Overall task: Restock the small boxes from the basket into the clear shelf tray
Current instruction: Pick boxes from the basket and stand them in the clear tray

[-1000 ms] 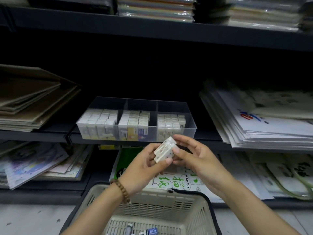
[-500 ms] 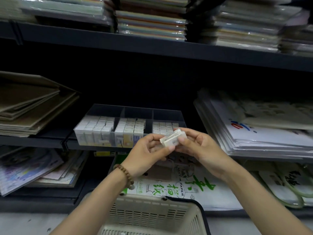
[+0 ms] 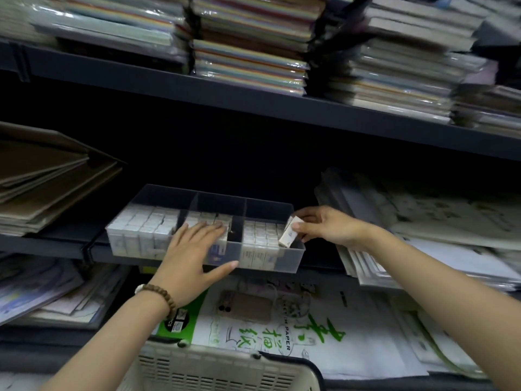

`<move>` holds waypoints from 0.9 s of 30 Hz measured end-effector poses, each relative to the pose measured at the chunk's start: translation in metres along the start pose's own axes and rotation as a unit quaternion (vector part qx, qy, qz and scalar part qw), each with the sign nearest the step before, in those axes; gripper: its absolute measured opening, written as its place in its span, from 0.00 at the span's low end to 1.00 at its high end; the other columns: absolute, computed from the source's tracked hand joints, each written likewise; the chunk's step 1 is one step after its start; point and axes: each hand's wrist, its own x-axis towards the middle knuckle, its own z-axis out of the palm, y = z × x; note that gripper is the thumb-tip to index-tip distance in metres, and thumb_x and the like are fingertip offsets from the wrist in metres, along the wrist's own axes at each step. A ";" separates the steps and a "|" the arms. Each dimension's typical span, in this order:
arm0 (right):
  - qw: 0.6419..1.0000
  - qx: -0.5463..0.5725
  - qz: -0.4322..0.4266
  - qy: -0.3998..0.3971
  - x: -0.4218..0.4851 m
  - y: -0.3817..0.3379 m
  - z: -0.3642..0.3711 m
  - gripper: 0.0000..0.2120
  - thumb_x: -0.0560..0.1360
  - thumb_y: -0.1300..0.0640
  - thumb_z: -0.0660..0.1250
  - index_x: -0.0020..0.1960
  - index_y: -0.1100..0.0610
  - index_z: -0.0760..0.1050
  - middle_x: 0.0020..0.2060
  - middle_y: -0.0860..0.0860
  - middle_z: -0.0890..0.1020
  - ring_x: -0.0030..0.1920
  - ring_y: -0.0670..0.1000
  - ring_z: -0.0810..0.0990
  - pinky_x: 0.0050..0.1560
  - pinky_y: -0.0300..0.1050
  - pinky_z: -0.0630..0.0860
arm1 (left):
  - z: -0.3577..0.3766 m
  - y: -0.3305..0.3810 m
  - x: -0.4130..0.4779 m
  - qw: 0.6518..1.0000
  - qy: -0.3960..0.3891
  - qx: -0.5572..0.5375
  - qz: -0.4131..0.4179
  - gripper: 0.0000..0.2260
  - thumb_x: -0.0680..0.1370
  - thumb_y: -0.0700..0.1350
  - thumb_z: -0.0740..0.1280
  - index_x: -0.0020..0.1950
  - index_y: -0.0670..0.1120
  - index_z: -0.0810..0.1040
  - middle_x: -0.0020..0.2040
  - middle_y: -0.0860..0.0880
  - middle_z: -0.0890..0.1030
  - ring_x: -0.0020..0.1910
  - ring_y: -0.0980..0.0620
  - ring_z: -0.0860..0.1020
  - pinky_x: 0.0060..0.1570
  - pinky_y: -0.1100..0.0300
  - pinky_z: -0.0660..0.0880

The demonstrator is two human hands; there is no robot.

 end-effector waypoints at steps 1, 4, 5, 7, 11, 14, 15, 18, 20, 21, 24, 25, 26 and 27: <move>1.000 -0.016 -0.003 -0.007 0.000 -0.001 0.000 0.12 0.76 0.60 0.66 0.59 0.59 0.72 0.50 0.54 0.81 0.44 0.45 0.82 0.44 0.34 0.79 | 0.000 -0.001 0.000 1.000 0.004 -0.004 0.002 0.41 0.67 0.76 0.44 0.75 0.55 0.56 0.74 0.58 0.58 0.74 0.59 0.51 0.70 0.63 0.36; 0.998 -0.058 -0.010 0.002 0.001 -0.002 0.002 0.17 0.75 0.60 0.67 0.63 0.62 0.71 0.54 0.57 0.79 0.50 0.51 0.82 0.48 0.35 0.79 | 0.001 -0.002 0.001 1.000 0.010 -0.013 0.009 0.42 0.65 0.74 0.43 0.74 0.55 0.58 0.74 0.58 0.60 0.74 0.58 0.53 0.70 0.63 0.37; 0.997 -0.072 -0.016 0.015 0.000 -0.001 0.004 0.18 0.75 0.60 0.68 0.63 0.62 0.71 0.55 0.57 0.79 0.51 0.52 0.82 0.48 0.35 0.79 | 0.002 -0.002 0.001 1.000 0.012 -0.014 0.010 0.42 0.65 0.74 0.43 0.74 0.55 0.59 0.74 0.58 0.60 0.74 0.58 0.53 0.70 0.63 0.37; 0.991 -0.120 -0.031 0.046 -0.002 0.000 0.005 0.19 0.74 0.57 0.70 0.63 0.59 0.73 0.56 0.52 0.79 0.52 0.50 0.81 0.47 0.32 0.78 | 0.002 -0.002 0.001 1.000 0.014 -0.010 0.008 0.42 0.65 0.74 0.43 0.74 0.55 0.58 0.74 0.58 0.60 0.74 0.58 0.52 0.70 0.63 0.37; 0.980 -0.186 -0.036 0.061 -0.008 0.000 0.003 0.20 0.72 0.54 0.72 0.62 0.55 0.75 0.56 0.48 0.79 0.52 0.47 0.81 0.54 0.38 0.77 | 0.004 -0.001 0.001 1.000 0.021 -0.009 0.005 0.40 0.68 0.75 0.47 0.74 0.55 0.58 0.74 0.58 0.59 0.74 0.58 0.52 0.69 0.63 0.36; 0.975 -0.211 -0.033 0.063 -0.011 -0.001 0.002 0.21 0.71 0.54 0.73 0.62 0.56 0.76 0.55 0.48 0.79 0.51 0.45 0.80 0.55 0.40 0.77 | 0.003 0.000 0.000 0.999 0.029 -0.019 0.007 0.37 0.68 0.71 0.50 0.74 0.54 0.59 0.74 0.57 0.60 0.74 0.57 0.53 0.69 0.63 0.36; 0.974 -0.216 -0.034 0.061 -0.011 -0.002 0.001 0.21 0.70 0.54 0.73 0.62 0.55 0.76 0.56 0.48 0.79 0.51 0.45 0.80 0.54 0.39 0.77 | 0.004 -0.001 0.000 0.999 0.030 -0.018 0.009 0.37 0.69 0.70 0.51 0.74 0.54 0.58 0.74 0.57 0.60 0.74 0.58 0.53 0.69 0.63 0.36; 0.970 -0.238 -0.024 0.043 -0.008 -0.009 -0.001 0.23 0.70 0.54 0.74 0.63 0.55 0.75 0.57 0.48 0.80 0.51 0.44 0.80 0.54 0.38 0.76 | 0.005 -0.002 0.000 0.999 0.030 -0.020 0.015 0.34 0.72 0.69 0.55 0.74 0.54 0.58 0.74 0.58 0.59 0.74 0.58 0.52 0.70 0.63 0.36; 0.965 -0.261 -0.014 0.033 -0.005 -0.012 0.002 0.24 0.69 0.53 0.75 0.63 0.55 0.75 0.58 0.48 0.79 0.52 0.45 0.80 0.54 0.36 0.74 | 0.005 -0.002 0.000 0.999 0.033 -0.022 0.016 0.34 0.72 0.68 0.56 0.74 0.54 0.58 0.74 0.57 0.59 0.74 0.58 0.53 0.70 0.63 0.37; 0.964 -0.264 -0.012 0.033 -0.003 -0.012 0.005 0.24 0.69 0.53 0.75 0.63 0.55 0.75 0.58 0.49 0.79 0.52 0.45 0.79 0.54 0.36 0.74 | 0.006 -0.002 0.000 0.999 0.035 -0.022 0.016 0.34 0.72 0.68 0.56 0.74 0.54 0.58 0.74 0.57 0.60 0.74 0.57 0.53 0.70 0.63 0.37; 0.970 -0.240 -0.006 0.037 -0.001 -0.007 0.015 0.22 0.70 0.50 0.73 0.62 0.56 0.76 0.57 0.49 0.79 0.54 0.45 0.78 0.56 0.37 0.73 | 0.007 -0.002 0.000 0.999 0.042 -0.023 0.016 0.34 0.72 0.68 0.56 0.74 0.54 0.59 0.74 0.57 0.61 0.74 0.57 0.54 0.70 0.62 0.38; 0.971 -0.234 -0.006 0.037 -0.001 -0.005 0.018 0.21 0.71 0.49 0.72 0.61 0.56 0.77 0.56 0.48 0.80 0.54 0.45 0.78 0.56 0.38 0.73 | 0.007 -0.002 0.000 0.999 0.044 -0.022 0.016 0.34 0.72 0.68 0.56 0.74 0.54 0.59 0.74 0.57 0.61 0.74 0.57 0.54 0.70 0.62 0.38; 0.974 -0.224 -0.005 0.037 -0.001 -0.004 0.020 0.19 0.72 0.47 0.70 0.60 0.55 0.78 0.54 0.47 0.80 0.54 0.45 0.79 0.56 0.38 0.74 | 0.008 -0.002 0.000 0.999 0.045 -0.020 0.017 0.33 0.72 0.68 0.56 0.74 0.54 0.59 0.73 0.57 0.61 0.73 0.57 0.54 0.70 0.62 0.38; 0.977 -0.209 -0.002 0.037 -0.002 -0.004 0.021 0.18 0.74 0.46 0.68 0.58 0.55 0.79 0.52 0.47 0.81 0.52 0.45 0.80 0.56 0.39 0.74 | 0.008 -0.002 0.000 0.999 0.048 -0.017 0.018 0.33 0.72 0.68 0.56 0.74 0.54 0.59 0.73 0.57 0.61 0.73 0.57 0.54 0.70 0.62 0.38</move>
